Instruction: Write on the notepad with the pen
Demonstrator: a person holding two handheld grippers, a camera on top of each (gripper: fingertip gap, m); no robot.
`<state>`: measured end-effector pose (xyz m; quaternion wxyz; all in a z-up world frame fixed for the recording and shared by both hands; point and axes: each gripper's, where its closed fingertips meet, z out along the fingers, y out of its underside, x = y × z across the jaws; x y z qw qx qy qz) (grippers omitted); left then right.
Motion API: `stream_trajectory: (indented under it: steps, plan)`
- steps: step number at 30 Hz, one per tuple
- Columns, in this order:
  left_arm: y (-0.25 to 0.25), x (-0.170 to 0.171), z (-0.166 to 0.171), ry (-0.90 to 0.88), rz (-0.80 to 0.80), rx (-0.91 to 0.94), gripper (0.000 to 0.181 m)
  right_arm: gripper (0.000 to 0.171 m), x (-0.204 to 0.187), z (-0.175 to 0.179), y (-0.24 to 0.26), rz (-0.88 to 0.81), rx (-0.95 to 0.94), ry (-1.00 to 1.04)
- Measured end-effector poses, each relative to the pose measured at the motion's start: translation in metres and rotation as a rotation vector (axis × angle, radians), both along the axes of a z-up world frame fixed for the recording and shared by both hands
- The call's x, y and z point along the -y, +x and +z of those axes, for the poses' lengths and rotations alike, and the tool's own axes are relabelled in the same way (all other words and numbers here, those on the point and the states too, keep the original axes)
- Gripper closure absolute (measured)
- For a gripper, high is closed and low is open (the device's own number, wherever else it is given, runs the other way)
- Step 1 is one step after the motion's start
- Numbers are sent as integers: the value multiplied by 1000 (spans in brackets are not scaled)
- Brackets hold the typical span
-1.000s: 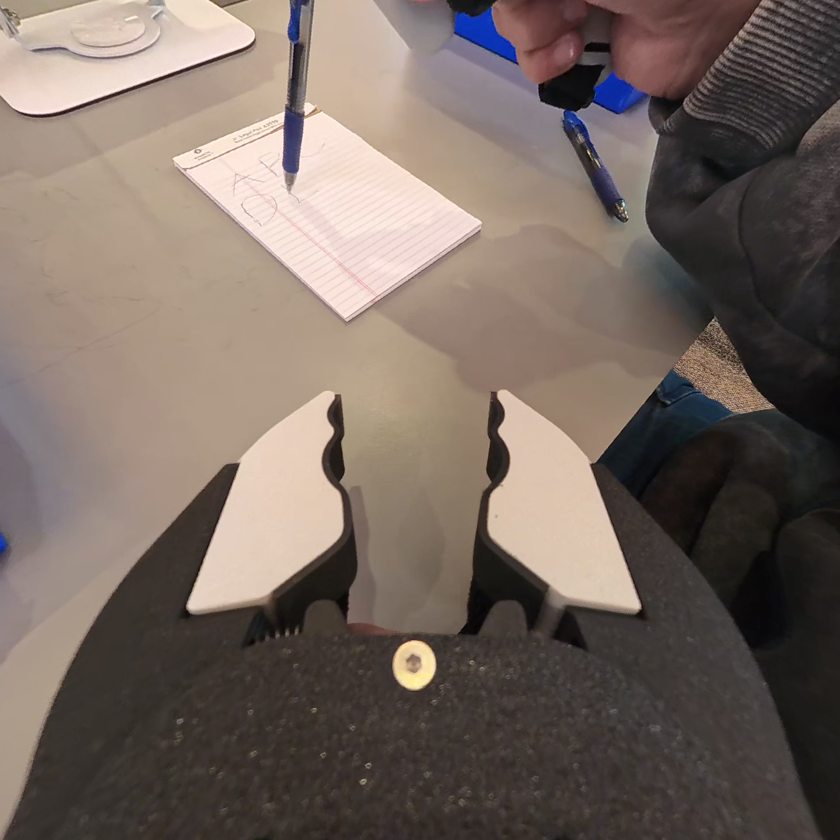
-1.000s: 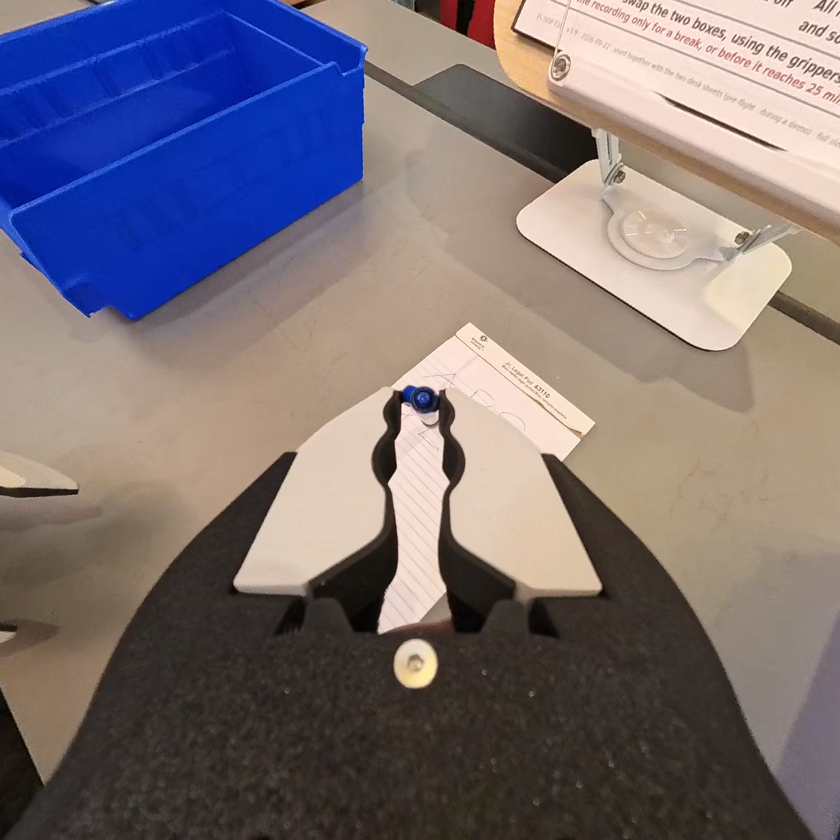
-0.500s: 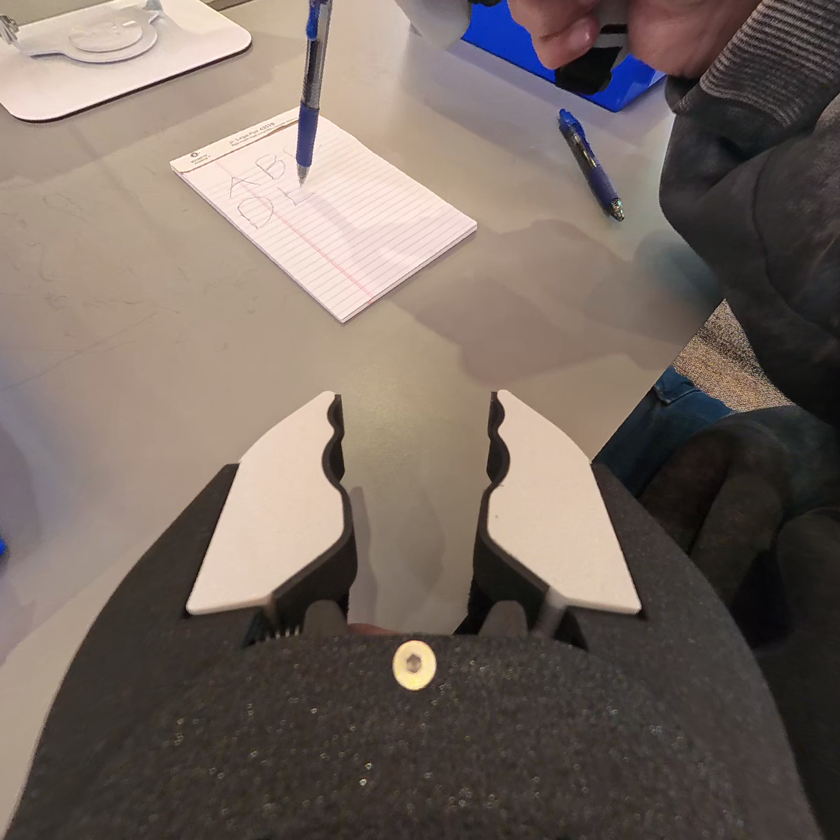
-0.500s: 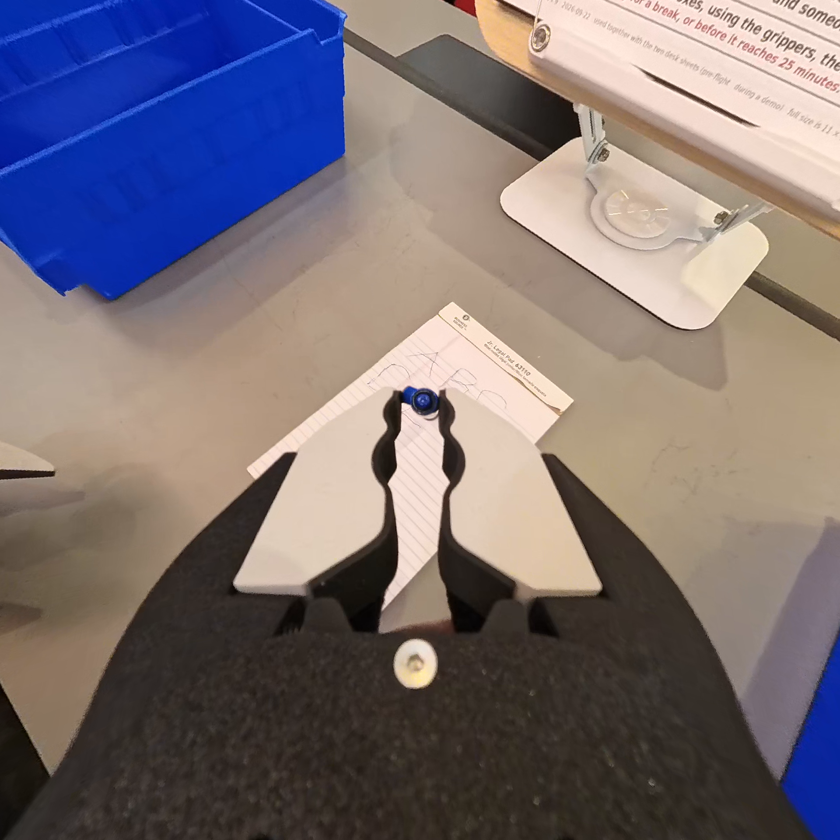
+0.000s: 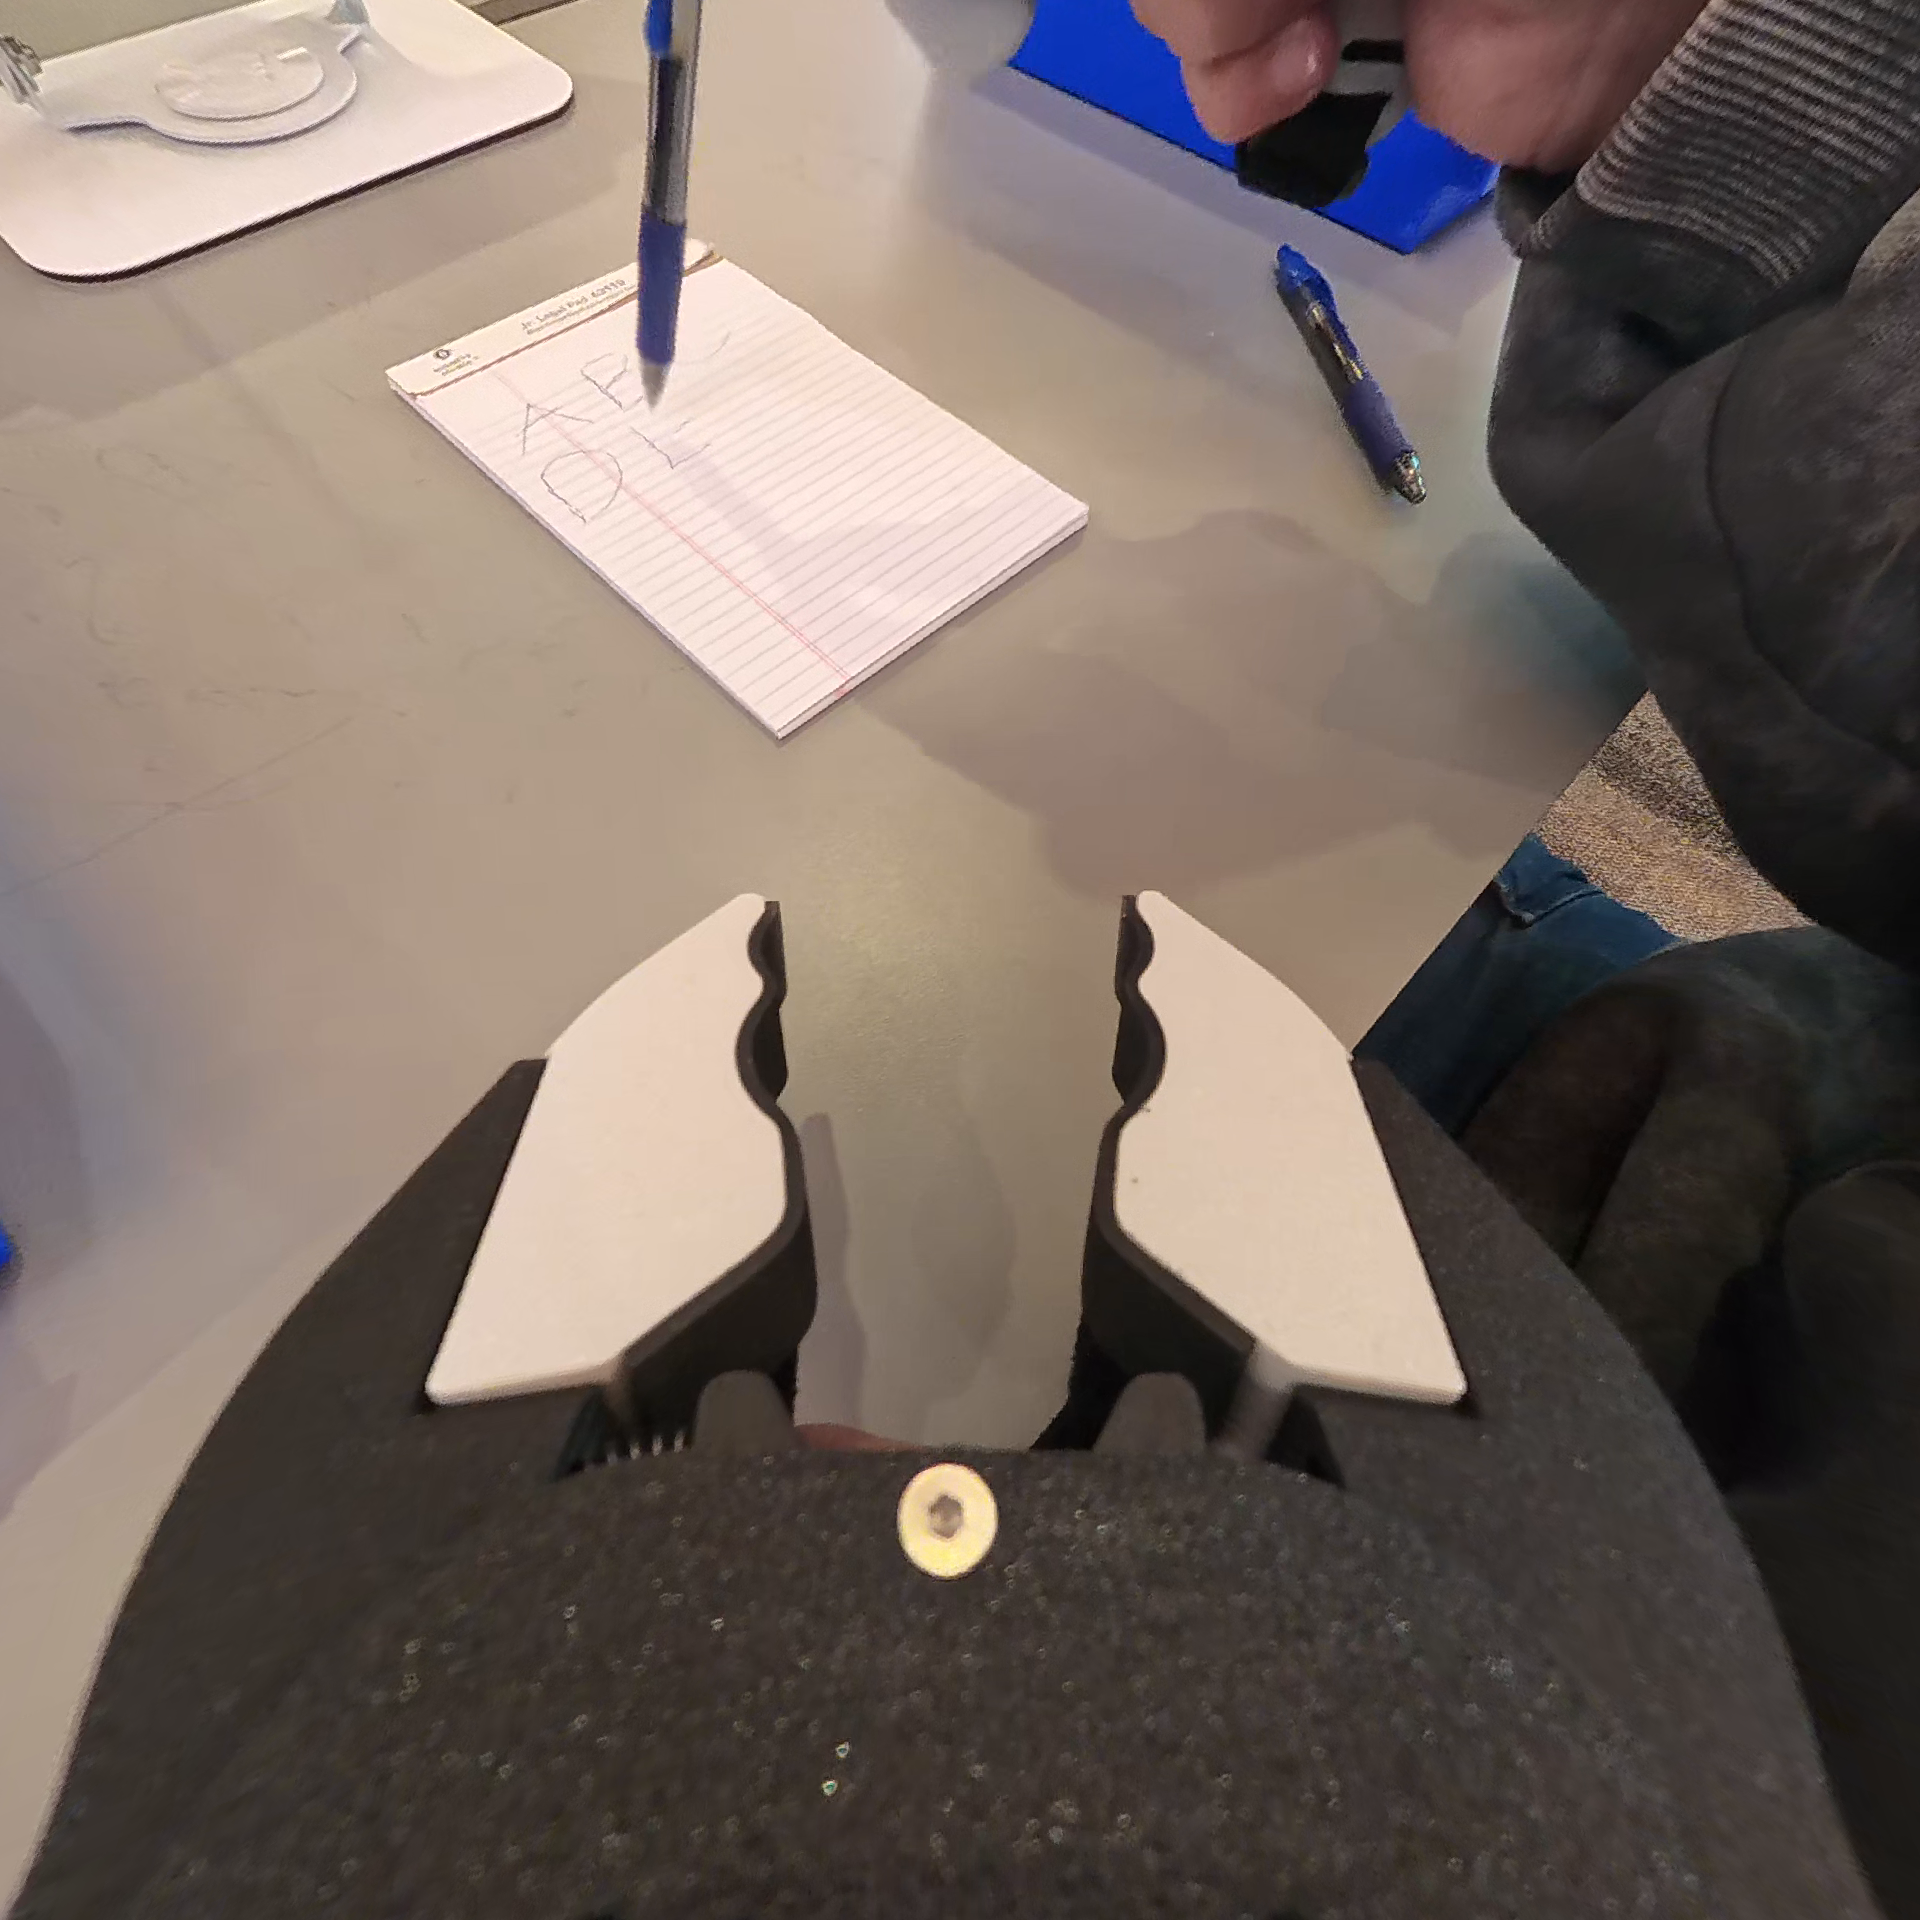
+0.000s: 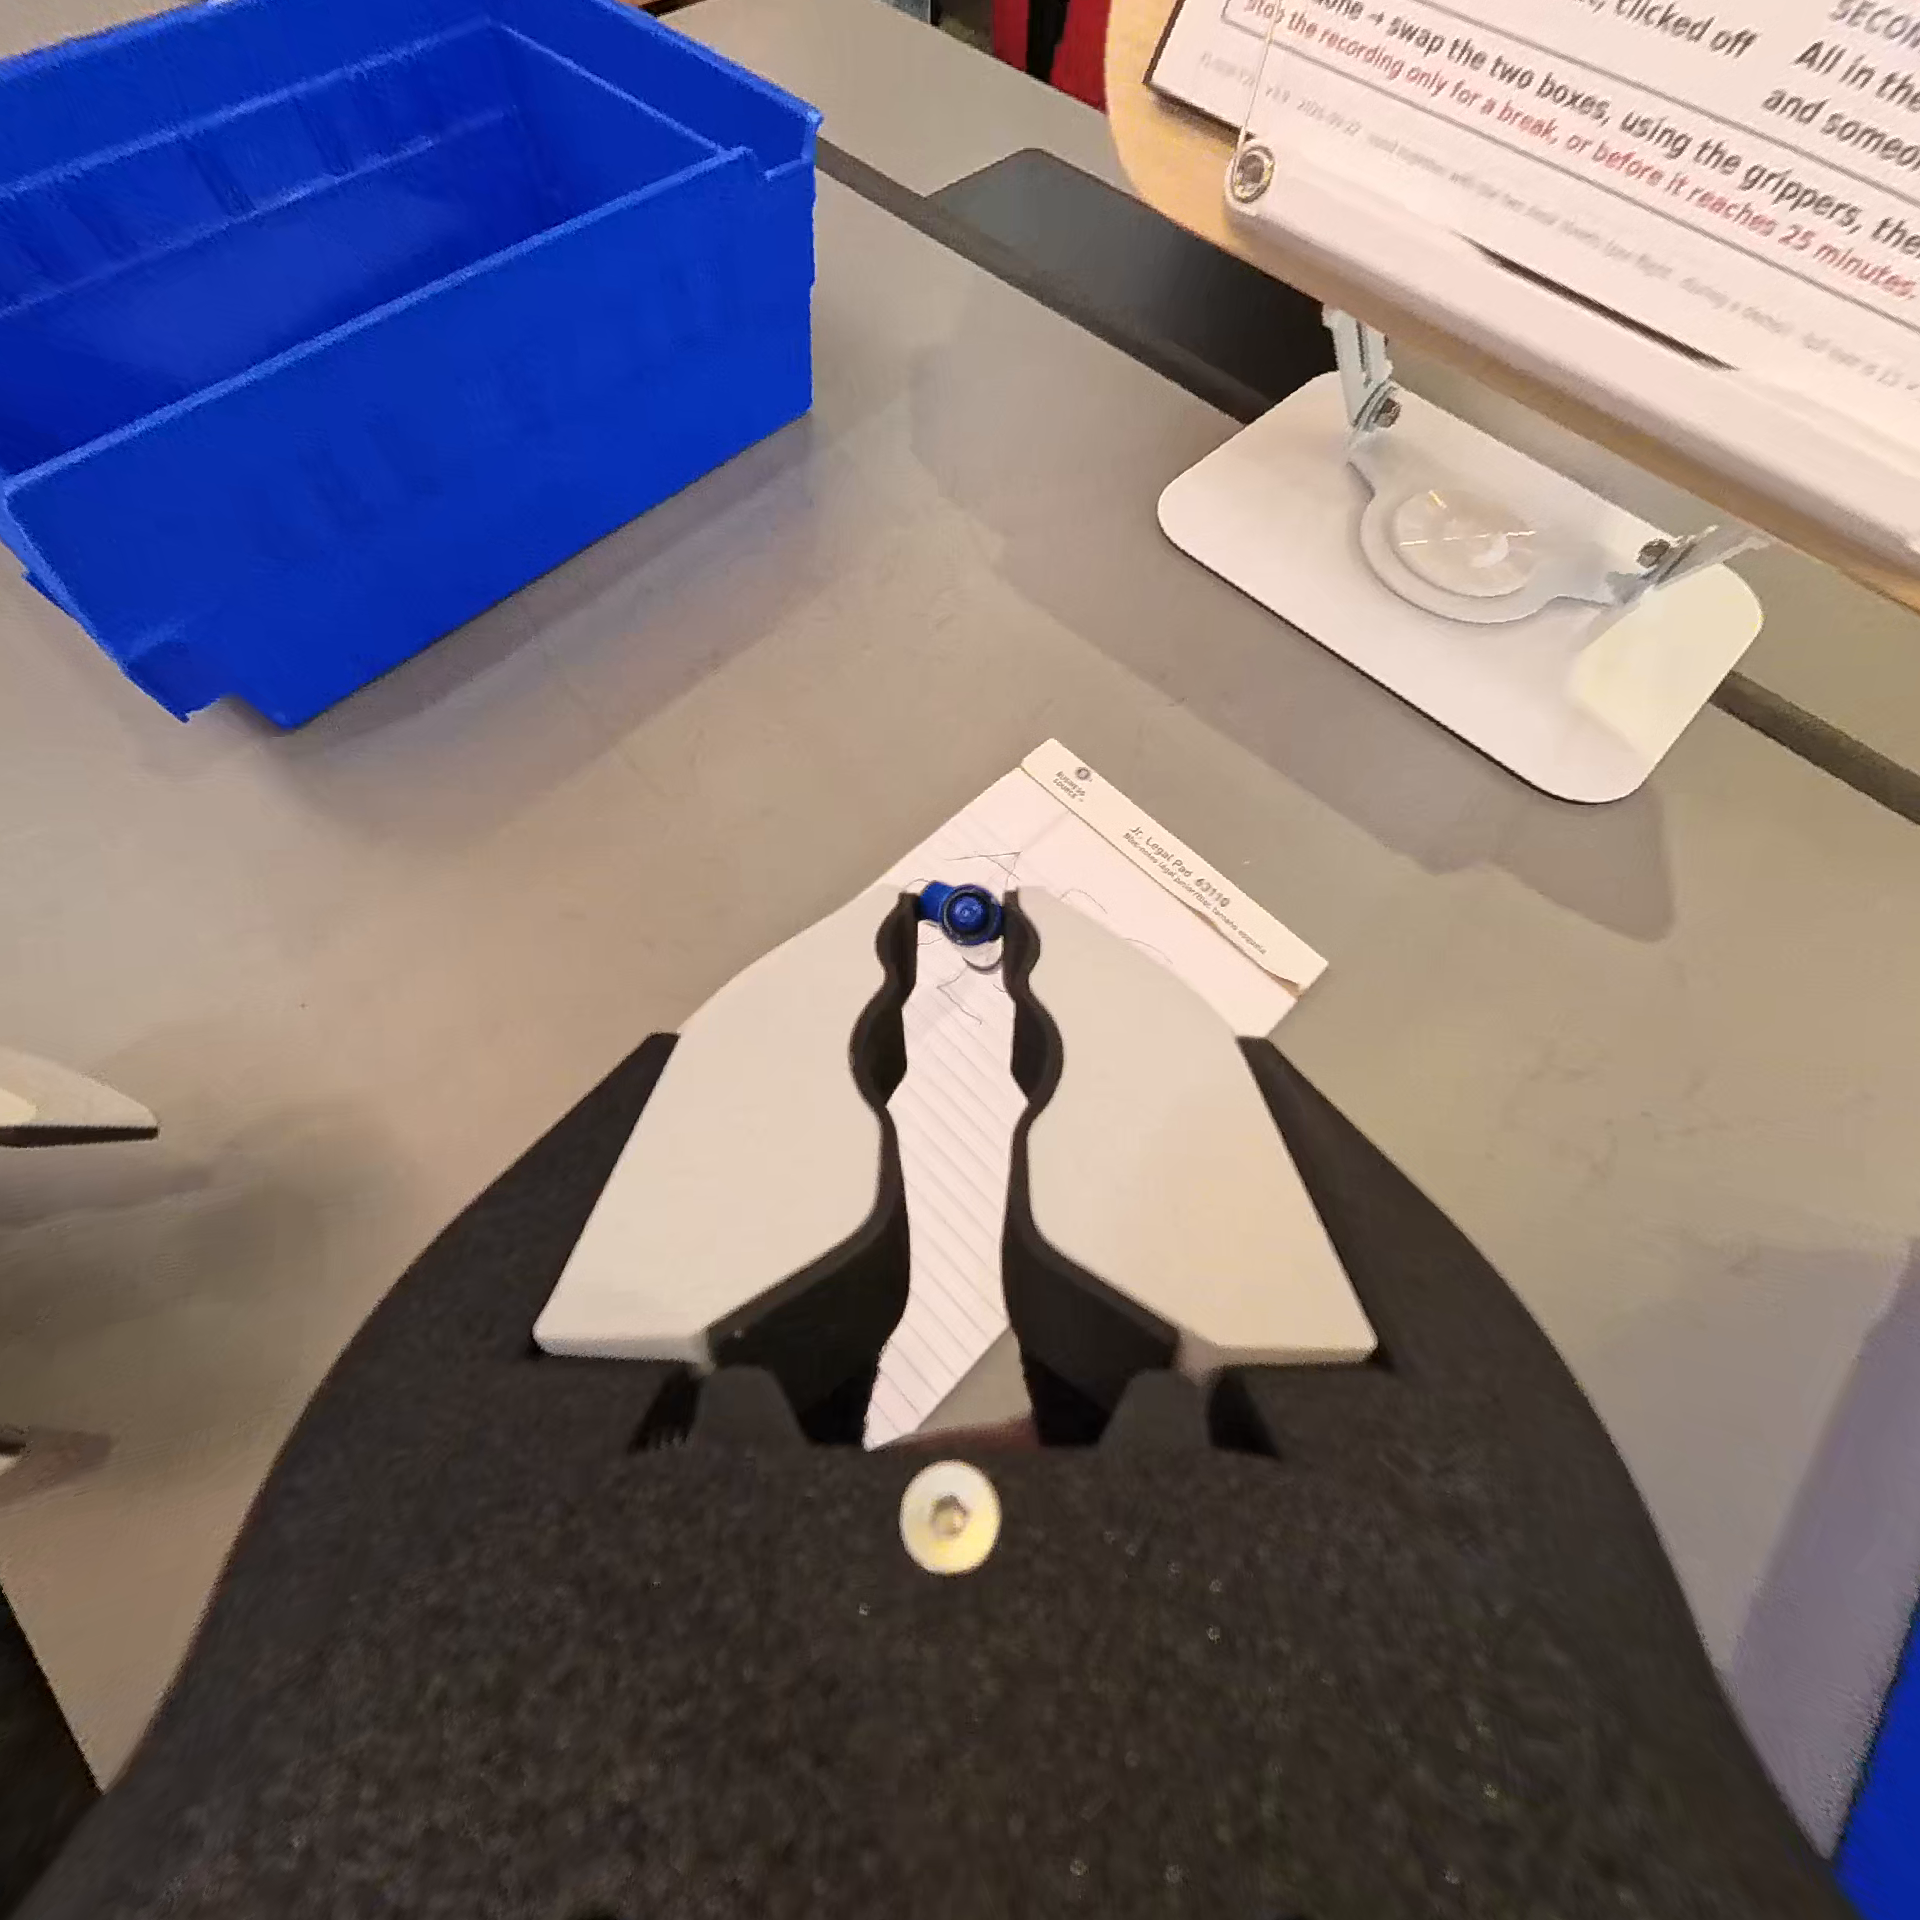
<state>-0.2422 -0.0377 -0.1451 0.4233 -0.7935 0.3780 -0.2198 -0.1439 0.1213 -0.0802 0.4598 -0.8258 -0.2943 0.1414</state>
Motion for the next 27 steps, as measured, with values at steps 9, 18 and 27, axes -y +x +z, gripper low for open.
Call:
stream_trajectory:
  steps: [9,18,27]
  plan:
    - [-2,-2,-1,-8,4,4,120,156,-8,-4,-4,-2,9,-5]
    - [-2,-2,-1,-11,4,6,120,156,-8,-6,-3,4,32,-31]
    - [0,0,-2,-10,-3,-1,120,156,-5,-8,8,-19,53,-45]
